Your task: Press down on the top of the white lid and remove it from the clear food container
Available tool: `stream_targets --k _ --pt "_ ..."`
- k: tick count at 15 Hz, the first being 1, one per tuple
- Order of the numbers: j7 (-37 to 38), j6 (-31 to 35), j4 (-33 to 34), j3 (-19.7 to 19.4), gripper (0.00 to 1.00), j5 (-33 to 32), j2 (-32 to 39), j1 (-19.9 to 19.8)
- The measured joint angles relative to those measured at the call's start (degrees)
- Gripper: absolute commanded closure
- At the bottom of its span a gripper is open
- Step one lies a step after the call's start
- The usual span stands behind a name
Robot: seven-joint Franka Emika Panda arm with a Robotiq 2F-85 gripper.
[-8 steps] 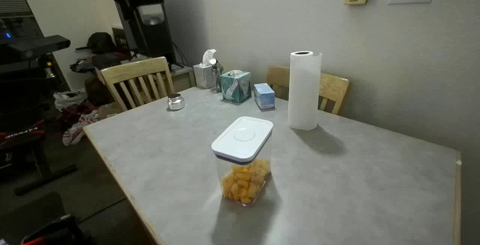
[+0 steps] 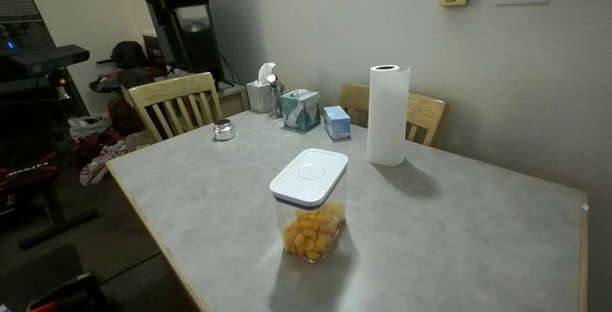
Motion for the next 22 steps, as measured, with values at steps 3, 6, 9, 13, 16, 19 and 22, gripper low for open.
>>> stream_targets --k 3,6,9,13,16,19,22 --pt "0.0 0.0 0.0 0.0 0.00 0.0 0.0 0.0" --pt "0.0 0.0 0.0 0.0 0.00 0.0 0.0 0.0" --pt "0.0 0.1 0.0 0.0 0.00 -0.1 -0.1 0.0" --pt "-1.8 2.6 -0.2 0.0 0.00 -0.5 0.2 0.0" --pt "-5.0 8.3 -0.5 -0.4 0.00 -0.6 2.5 0.2" --pt "-8.2 14.9 -1.7 -1.8 0.00 0.6 5.9 1.1" --pt "-10.2 18.4 -2.3 -2.9 0.00 1.9 7.8 1.5"
